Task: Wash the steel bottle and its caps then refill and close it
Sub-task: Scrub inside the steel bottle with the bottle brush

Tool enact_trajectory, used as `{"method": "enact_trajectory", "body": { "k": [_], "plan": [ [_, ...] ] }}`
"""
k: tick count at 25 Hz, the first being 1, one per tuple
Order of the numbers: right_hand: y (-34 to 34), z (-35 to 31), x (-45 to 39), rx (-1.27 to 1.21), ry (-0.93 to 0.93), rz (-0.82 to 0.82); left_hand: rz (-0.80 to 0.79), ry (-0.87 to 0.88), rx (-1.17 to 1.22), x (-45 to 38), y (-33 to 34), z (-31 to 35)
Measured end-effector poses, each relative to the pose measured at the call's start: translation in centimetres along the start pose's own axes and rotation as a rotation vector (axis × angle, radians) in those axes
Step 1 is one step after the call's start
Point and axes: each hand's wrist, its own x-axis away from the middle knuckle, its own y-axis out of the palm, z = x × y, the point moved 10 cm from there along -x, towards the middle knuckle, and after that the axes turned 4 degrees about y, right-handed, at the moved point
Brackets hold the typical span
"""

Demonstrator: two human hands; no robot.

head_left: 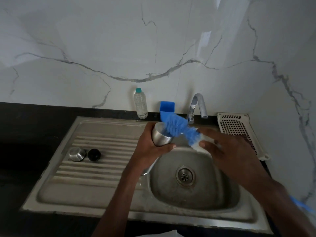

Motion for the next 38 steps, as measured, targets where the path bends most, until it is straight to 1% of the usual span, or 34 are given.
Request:
{"method": "enact_trajectory", "body": {
  "k": [1,3,6,9,11,13,15,17,19,21,23,25,26,29,31,36,38],
  "plan": [
    [0.5,0.3,-0.3,-0.022,0.018,0.001,0.009,-0.002,-0.027,-0.1,-0.1,-0.1],
    [2.4,-0.3,-0.5,-0.084,0.018,-0.037,0.023,0.003,-0.007,-0.6,-0.3,-0.1],
    [2.8,-1.0,1.2,-0.136,-0.063,-0.036,0.059,-0.009,0.012,-0.2,-1.3,-0.3],
    [3.0,0.9,0.0,-0.162,0.012,-0.038,0.015,-0.024,-0.02,0.3,-1.1,-0.9],
    [4.3,0.2,-1.1,-0.181,0.034,-0.042,-0.006,-0.022,-0.013,-0.1,-0.7,-0.8],
    [4.9,-1.4,-0.9,-0.169,-0.032,-0.031,-0.005,-0.037,0.039,-0.4,-1.1,-1.2],
    [4.9,-1.0,0.1,-0.198,-0.071,-0.032,0.007,-0.057,0.051,-0.1,-2.2,-1.5],
    [5.0,0.3,-0.2,-0.248,0.0,-0.034,0.031,-0.078,0.055,0.5,-2.9,-1.6],
    [6.7,0.4,-1.4,-0.38,0.079,-0.049,0.095,-0.078,0.14,0.9,-3.4,-1.8],
    [8.4,-1.8,-1.7,-0.531,0.1,-0.077,0.185,-0.086,0.246,1.0,-4.3,-2.2],
    [9.1,-4.2,-1.1,-0.565,0.036,-0.083,0.273,-0.105,0.367,1.1,-5.8,-3.0],
    [9.6,-5.3,-0.8,-0.53,0.006,-0.101,0.331,-0.113,0.432,1.5,-7.0,-3.5],
    [10.1,-5.1,-1.4,-0.527,0.033,-0.094,0.343,-0.119,0.426,1.7,-7.3,-3.4],
    [12.8,-3.6,-3.9,-0.579,0.215,-0.104,0.378,-0.099,0.439,2.1,-8.6,-3.0],
    [14.9,-3.9,-4.8,-0.639,0.286,-0.149,0.419,-0.075,0.414,2.0,-10.9,-2.4],
    [20.7,-5.3,-5.8,-0.813,0.472,-0.296,0.595,-0.069,0.151,2.0,-18.7,-2.4],
    [23.3,-6.7,-6.4,-0.816,0.479,-0.357,0.701,-0.089,0.072,2.1,-22.8,-2.8]
  ]
}}
